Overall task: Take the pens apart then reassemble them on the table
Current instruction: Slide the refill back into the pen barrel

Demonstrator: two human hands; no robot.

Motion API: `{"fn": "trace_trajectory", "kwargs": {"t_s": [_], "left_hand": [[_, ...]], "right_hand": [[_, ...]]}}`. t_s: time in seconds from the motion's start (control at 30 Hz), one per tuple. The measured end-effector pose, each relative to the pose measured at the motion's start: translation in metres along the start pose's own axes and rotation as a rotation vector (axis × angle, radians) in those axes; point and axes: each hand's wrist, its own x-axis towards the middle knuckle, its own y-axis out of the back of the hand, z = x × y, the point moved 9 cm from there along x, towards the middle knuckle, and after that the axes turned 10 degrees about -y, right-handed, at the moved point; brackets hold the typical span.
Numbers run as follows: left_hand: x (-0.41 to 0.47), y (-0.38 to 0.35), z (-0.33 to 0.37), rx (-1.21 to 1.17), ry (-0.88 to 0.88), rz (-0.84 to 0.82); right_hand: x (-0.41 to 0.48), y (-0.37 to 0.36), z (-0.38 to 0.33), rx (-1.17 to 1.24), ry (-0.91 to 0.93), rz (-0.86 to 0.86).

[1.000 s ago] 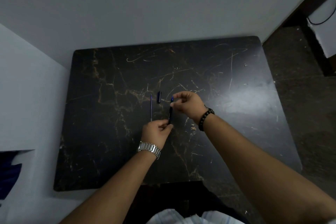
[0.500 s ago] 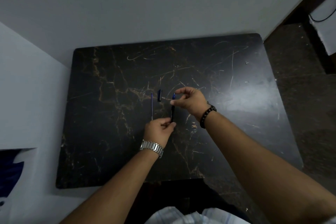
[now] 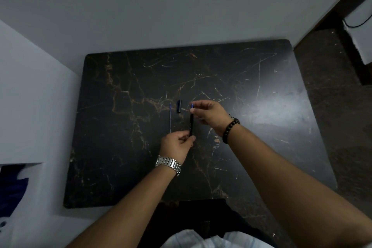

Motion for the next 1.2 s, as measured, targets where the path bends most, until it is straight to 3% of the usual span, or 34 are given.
{"fn": "trace_trajectory", "kwargs": {"t_s": [0.1,0.3,0.53,0.73,0.97,1.2], "left_hand": [[0.000,-0.002,-0.002,0.001,0.004,-0.011],[-0.002,-0.004,-0.003,0.008,-0.004,-0.025],[0.000,-0.006,-0.005,-0.014,0.019,-0.028],[-0.002,-0.007,-0.001,0.010,0.009,-0.046],[-0.001,-0.007,0.001,-0.005,0.015,-0.034],[0.000,-0.008,0.003,0.036,0.018,-0.028]], "right_hand": [[-0.002,-0.004,0.002,0.010,-0.007,-0.051],[-0.002,0.006,0.004,0.028,0.006,0.050],[-0.003,-0.001,0.007,0.026,-0.008,-0.043],[0.000,0.007,0.008,-0.001,0.017,0.068],[-0.001,-0.003,0.008,-0.017,-0.014,-0.068],[0.003,0.008,0.010,-0.005,-0.002,0.064]]}}
